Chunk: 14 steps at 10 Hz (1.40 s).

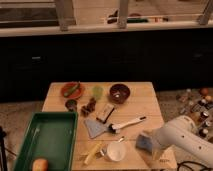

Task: Wipe purple bowl with sponge

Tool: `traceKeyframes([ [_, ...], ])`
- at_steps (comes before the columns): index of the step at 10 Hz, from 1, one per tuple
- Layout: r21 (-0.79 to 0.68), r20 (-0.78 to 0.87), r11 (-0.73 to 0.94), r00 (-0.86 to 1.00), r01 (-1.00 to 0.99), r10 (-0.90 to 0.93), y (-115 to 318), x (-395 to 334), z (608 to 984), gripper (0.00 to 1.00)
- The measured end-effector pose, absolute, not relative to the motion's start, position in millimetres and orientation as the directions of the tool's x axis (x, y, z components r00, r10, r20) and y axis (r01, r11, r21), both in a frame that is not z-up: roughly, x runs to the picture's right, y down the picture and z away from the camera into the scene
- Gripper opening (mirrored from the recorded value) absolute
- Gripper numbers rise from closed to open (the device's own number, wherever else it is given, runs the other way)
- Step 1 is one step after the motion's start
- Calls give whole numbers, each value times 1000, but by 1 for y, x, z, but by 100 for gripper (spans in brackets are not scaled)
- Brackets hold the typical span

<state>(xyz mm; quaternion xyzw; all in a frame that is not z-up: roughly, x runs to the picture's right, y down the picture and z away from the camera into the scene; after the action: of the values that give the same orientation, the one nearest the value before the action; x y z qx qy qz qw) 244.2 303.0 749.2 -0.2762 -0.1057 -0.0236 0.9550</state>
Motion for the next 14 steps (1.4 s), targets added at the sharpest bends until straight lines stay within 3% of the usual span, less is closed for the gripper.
traceKeyframes([
  [5, -559, 220, 829, 968, 28, 116, 309, 236, 764, 78],
  [7, -563, 226, 825, 967, 34, 115, 307, 233, 768, 62],
  [12, -585, 221, 810, 969, 40, 111, 304, 235, 772, 9],
  [14, -587, 224, 808, 969, 50, 103, 300, 238, 765, 0],
])
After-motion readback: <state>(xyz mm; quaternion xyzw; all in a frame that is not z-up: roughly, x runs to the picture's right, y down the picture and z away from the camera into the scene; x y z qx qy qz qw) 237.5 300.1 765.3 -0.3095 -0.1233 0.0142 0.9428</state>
